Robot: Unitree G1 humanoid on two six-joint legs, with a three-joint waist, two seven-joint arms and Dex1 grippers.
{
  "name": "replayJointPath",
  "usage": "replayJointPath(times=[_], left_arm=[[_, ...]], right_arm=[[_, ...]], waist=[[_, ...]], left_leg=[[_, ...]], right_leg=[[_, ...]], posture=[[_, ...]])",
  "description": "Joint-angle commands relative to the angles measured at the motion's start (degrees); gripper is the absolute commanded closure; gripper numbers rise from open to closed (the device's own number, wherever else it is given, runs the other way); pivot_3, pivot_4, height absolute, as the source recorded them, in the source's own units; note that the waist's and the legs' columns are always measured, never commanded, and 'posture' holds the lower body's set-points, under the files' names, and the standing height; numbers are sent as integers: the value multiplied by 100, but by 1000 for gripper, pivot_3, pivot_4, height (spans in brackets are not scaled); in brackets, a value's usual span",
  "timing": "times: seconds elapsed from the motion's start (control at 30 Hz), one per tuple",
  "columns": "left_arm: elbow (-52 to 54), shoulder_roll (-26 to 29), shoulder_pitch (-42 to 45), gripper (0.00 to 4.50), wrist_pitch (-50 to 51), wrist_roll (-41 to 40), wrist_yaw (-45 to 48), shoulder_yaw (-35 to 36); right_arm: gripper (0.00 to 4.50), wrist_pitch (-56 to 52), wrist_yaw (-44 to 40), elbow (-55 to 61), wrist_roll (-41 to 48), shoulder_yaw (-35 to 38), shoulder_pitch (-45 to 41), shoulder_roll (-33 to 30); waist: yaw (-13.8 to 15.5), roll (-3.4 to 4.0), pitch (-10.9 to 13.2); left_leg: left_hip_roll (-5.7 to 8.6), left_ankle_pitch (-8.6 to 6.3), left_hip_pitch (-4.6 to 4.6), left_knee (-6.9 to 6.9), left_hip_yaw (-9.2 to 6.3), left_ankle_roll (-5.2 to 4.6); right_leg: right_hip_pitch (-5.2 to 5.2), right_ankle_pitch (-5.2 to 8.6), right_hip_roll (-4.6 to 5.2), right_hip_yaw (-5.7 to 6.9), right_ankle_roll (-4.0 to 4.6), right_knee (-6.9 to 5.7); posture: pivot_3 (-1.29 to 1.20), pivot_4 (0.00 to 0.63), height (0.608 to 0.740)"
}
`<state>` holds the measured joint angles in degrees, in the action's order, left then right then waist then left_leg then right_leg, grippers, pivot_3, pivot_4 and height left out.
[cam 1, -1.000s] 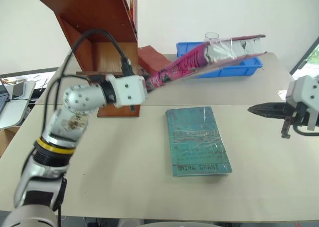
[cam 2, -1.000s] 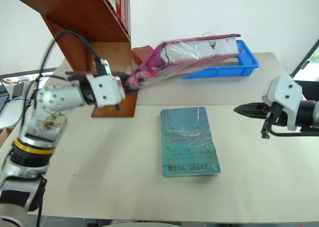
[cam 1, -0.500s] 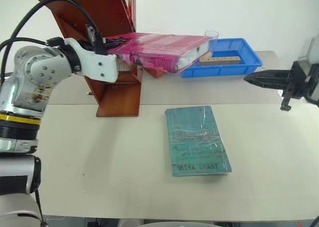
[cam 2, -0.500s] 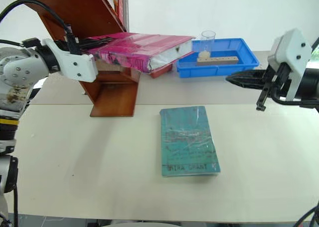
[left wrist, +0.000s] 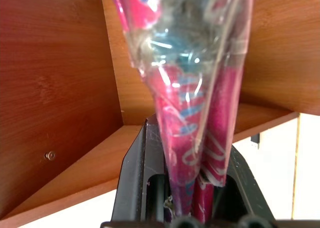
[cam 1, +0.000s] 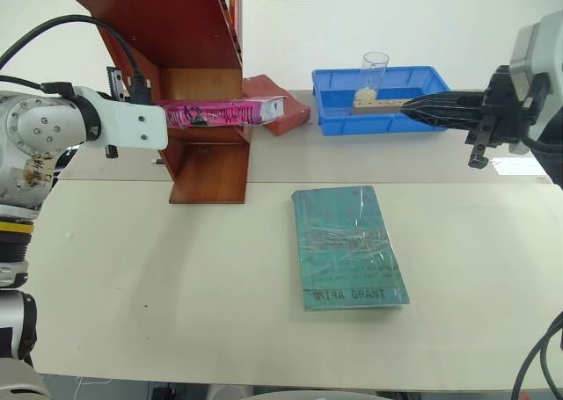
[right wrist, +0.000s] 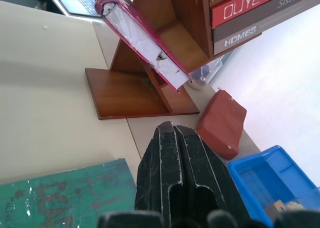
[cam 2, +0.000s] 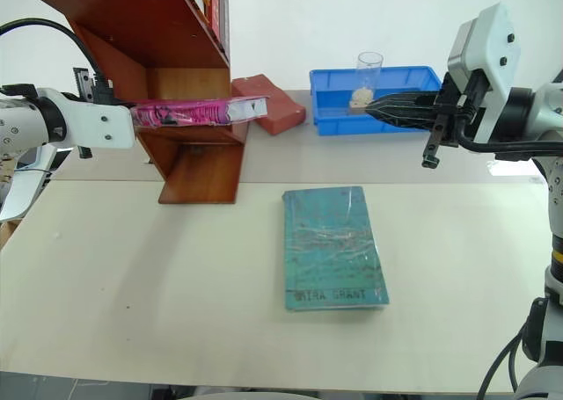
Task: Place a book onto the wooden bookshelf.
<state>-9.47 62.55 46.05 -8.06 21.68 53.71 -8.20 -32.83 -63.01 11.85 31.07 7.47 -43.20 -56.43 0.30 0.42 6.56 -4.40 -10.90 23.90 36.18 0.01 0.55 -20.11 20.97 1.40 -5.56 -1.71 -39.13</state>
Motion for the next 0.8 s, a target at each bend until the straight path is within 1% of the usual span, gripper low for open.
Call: replayJointPath(times=[0.03, 0.1, 0.13, 0.27, 0.3, 0.33, 0.5, 0.6, 0.67, 0.8], left_arm=[[-5, 203, 30, 4272, 37, 119, -43, 165], [-54, 240, 37, 3220, 61, 146, -30, 174], [-80, 256, 48, 2865, 53, 152, -28, 178], [-148, 305, 94, 768, 31, 151, -17, 187], [-139, 330, 84, 364, 34, 138, 12, 196], [-122, 357, 63, 114, 36, 126, 38, 209], [93, 582, -95, 114, 121, -58, 286, 351], [300, 721, -195, 114, 233, -357, 556, 544], [534, 748, -265, 114, 692, -859, 879, 854], [957, 910, -517, 114, 2028, -1972, 1543, 1718]], right_arm=[[4500, 94, 72, 81, 8, 112, -135, 6], [4500, 114, 75, 75, -6, 117, -110, 20], [4500, 126, 79, 70, -14, 119, -98, 27], [4500, 145, 94, 54, -41, 112, -87, 73], [4500, 156, 94, 43, -54, 107, -88, 88], [4500, 168, 89, 31, -67, 103, -88, 100], [4500, 264, 52, -83, -135, 77, -129, 133], [4500, 330, 26, -152, -176, 41, -167, 156], [4500, 382, -4, -196, -205, 17, -188, 171], [4500, 505, -118, -295, -270, -33, -209, 139]], waist=[[-1, 1, 0], [-1, 1, 0], [-2, 1, 0], [-3, 1, -1], [-1, 0, 0], [0, 0, 0], [1, 1, -1], [3, 0, -1], [2, -2, 1], [-27, -4, 2]], left_leg=[[0, 1, 0, -1, 0, -1], [0, 1, -3, -3, 0, -2], [-1, 1, -4, -3, 0, -2], [-2, 1, -11, -6, 1, -2], [-3, 1, -11, -6, 1, -2], [-3, 1, -11, -6, 1, -2], [-4, 1, -12, -5, 4, -2], [-7, 1, -13, -5, 6, -2], [-10, 1, -12, -5, 9, -2], [-16, 1, -13, -4, 13, -2]], right_leg=[[-1, 0, 0, 0, 1, -2], [-3, -1, 0, 0, 2, -7], [-3, -1, -2, 0, 2, -8], [-5, 0, -3, 0, 1, -10], [-5, -1, -3, 0, 1, -10], [-5, -1, -3, 1, 1, -10], [-6, -1, -3, 1, 2, -11], [-8, -1, -3, 2, 2, -16], [-10, -1, -4, 3, 2, -16], [-13, 1, -6, 7, 0, -19]], posture=[[0, 150, 649], [0, 150, 649], [0, 150, 649], [0, 150, 649], [0, 150, 649], [0, 150, 649], [0, 150, 649], [0, 150, 649], [0, 150, 649], [0, 150, 649]])
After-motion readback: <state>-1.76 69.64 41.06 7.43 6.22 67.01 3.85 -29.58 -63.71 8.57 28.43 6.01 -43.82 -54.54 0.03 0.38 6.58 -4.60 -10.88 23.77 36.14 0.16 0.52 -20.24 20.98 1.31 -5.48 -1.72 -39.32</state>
